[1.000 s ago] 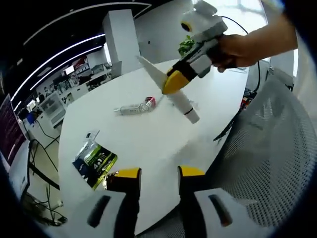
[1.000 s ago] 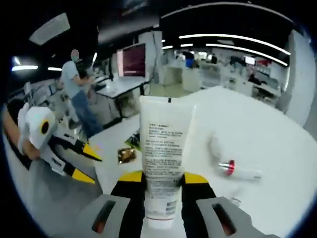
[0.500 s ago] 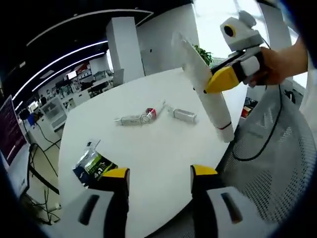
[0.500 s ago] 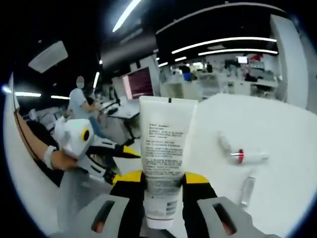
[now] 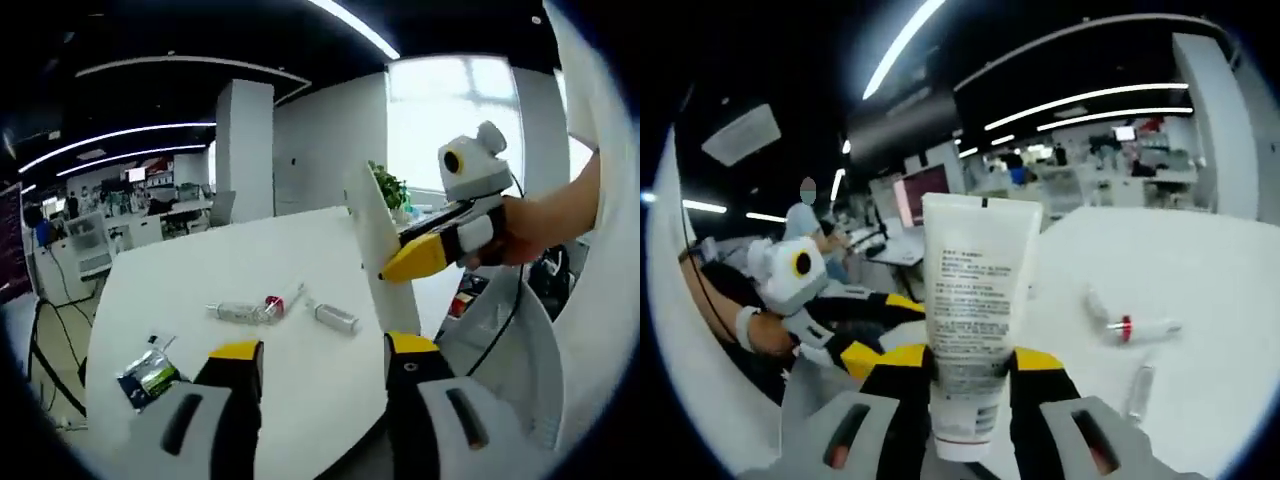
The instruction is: Arrange the skincare products in the storage area until every visible bottle or jar stands upright without overlapping.
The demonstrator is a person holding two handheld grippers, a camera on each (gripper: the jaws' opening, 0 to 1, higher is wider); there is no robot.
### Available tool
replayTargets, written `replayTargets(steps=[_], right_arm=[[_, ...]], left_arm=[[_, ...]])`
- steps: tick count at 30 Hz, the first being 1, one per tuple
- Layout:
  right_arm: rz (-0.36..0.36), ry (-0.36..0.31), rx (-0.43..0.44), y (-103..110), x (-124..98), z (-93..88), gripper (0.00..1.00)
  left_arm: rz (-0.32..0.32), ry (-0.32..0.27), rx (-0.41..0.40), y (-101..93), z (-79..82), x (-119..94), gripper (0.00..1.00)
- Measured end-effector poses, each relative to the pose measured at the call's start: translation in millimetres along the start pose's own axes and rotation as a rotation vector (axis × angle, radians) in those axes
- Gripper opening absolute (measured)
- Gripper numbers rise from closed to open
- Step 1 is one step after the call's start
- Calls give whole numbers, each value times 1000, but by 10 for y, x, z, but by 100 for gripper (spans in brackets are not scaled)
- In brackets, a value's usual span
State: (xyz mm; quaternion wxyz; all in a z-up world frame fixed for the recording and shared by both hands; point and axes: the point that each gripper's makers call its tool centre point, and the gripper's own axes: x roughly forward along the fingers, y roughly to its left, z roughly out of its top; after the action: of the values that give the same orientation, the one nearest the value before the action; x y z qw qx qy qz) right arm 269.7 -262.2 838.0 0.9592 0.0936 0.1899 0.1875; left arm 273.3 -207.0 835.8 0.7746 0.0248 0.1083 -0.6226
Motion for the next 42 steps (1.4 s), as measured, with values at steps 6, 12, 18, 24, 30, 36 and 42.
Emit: replayTargets(steps=[6, 12, 18, 24, 30, 36, 42], right_arm=[[43, -60, 41, 27, -21, 236, 25], [161, -67, 71, 226, -65, 365, 25], [228, -71, 56, 396, -68, 389, 25], [270, -31, 46, 495, -59, 307, 26], [354, -26, 72, 653, -105, 250, 26], [415, -13, 120, 756, -122, 226, 26], [440, -30, 159, 837, -100, 254, 26]], left_arm=[[-139, -10, -176, -270, -38, 161, 54], [-195, -76, -209, -328, 97, 39, 43], [-239, -63, -223, -420, 77, 78, 59], [-272, -57, -213, -501, 66, 83, 57], [-290, -86, -237, -511, 130, 31, 56], [-364, -94, -320, -570, 177, -20, 55], [-419, -92, -354, -637, 193, -54, 51]])
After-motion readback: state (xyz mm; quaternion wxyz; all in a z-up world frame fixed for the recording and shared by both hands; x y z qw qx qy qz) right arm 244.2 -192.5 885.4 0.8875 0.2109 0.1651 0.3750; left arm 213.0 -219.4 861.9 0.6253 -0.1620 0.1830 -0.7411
